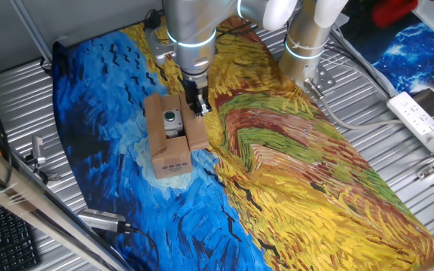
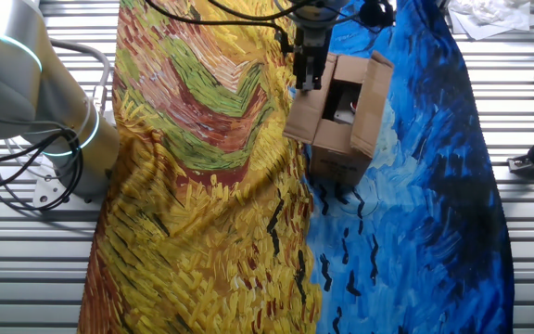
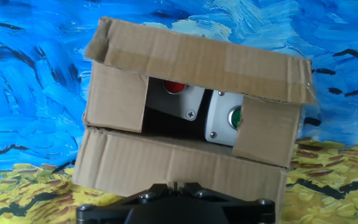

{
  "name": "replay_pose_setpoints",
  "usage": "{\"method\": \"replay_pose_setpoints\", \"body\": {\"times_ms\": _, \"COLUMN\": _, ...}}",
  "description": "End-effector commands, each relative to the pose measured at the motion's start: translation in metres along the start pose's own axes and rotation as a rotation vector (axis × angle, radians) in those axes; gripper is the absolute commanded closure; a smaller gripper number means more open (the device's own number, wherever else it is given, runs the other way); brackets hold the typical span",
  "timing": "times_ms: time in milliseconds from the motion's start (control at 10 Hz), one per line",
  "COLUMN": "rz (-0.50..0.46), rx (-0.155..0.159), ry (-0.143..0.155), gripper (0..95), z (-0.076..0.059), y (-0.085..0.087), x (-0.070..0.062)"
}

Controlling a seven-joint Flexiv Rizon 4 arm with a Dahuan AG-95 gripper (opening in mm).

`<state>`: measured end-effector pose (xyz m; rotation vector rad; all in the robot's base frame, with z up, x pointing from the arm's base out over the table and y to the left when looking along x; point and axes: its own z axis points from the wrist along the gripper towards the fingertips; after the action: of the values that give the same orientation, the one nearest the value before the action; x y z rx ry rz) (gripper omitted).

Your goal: Open a box

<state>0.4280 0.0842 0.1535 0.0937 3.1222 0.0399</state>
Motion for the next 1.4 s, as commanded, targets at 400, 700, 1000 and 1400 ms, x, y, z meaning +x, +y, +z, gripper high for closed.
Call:
{"method": "replay_pose_setpoints", "body": {"times_ms": 400, "rz": -0.004, "rx": -0.003, "ry": -0.004, "gripper": 95.0, "z": 0.005, "y": -0.001, "x": -0.003}}
{"method": "replay_pose_setpoints", "body": {"times_ms": 700, "rz": -0.007, "rx": -0.004, "ry": -0.007, "gripper": 95.0, "z": 0.007, "y": -0.001, "x": -0.004}}
{"method": "replay_pose_setpoints", "body": {"times_ms": 1000, "rz": -0.009, "rx": -0.005, "ry": -0.012, "gripper": 95.0, "z": 0.01, "y": -0.002, "x": -0.005}}
{"method": "replay_pose_setpoints", "body": {"times_ms": 1400, "rz": -0.012, "rx": -0.004, "ry": -0.017, "gripper": 95.0, "z": 0.017, "y": -0.003, "x": -0.008}}
